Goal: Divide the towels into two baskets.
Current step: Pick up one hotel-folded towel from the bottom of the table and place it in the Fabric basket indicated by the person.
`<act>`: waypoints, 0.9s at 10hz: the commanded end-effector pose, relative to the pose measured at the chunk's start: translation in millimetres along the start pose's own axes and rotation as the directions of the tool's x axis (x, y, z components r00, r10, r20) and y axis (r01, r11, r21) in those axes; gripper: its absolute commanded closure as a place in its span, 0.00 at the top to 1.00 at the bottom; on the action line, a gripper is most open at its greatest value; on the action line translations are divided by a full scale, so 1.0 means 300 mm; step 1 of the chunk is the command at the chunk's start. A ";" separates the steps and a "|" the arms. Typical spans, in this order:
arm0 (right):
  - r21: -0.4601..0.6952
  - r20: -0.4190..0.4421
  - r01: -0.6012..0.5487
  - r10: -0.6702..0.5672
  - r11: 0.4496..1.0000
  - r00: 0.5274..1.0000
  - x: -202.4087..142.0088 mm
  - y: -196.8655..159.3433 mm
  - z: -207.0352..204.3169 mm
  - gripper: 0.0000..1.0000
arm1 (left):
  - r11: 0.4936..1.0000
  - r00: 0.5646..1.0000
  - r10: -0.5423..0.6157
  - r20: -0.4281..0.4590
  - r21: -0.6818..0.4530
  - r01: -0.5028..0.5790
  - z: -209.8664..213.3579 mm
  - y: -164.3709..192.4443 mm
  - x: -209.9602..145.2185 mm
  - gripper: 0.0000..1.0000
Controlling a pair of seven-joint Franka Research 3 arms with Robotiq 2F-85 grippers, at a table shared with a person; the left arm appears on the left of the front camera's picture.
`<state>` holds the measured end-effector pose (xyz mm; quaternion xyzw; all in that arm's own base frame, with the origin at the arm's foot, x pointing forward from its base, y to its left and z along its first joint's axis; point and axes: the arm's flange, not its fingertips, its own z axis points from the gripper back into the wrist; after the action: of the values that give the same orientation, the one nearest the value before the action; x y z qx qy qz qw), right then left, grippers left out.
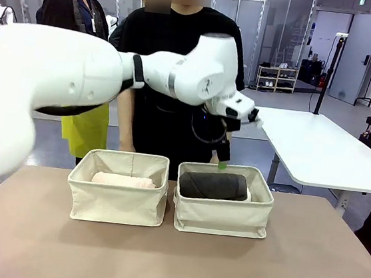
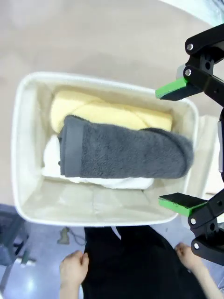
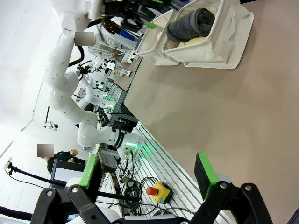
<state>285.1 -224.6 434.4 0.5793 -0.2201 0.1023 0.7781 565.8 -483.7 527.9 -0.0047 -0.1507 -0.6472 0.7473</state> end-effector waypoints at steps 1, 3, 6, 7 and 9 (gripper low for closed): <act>0.013 0.018 -0.017 0.017 1.000 1.000 -0.002 0.009 -0.003 1.00 | 0.984 0.988 0.142 0.065 -0.113 -0.134 0.118 -0.133 -0.182 1.00; 0.013 0.018 -0.017 0.017 1.000 1.000 -0.002 0.009 -0.003 1.00 | 0.933 0.950 0.297 0.095 -0.240 -0.268 0.214 -0.258 -0.414 1.00; 0.013 0.018 -0.017 0.017 1.000 1.000 -0.002 0.009 -0.003 1.00 | 0.815 0.818 0.519 0.250 -0.434 -0.384 0.391 -0.363 -0.834 1.00; 0.013 0.018 -0.017 0.017 1.000 1.000 -0.002 0.009 -0.003 1.00 | 0.774 0.783 0.554 0.283 -0.520 -0.360 0.420 -0.372 -0.969 1.00; 0.013 0.018 -0.017 0.017 1.000 1.000 -0.002 0.009 -0.003 1.00 | 0.710 0.698 0.646 0.308 -0.577 -0.403 0.444 -0.373 -1.198 1.00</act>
<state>284.9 -224.8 434.5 0.5794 -0.2206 0.1020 0.7780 392.4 -145.1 560.5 -0.3817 -0.1657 -0.4028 0.8152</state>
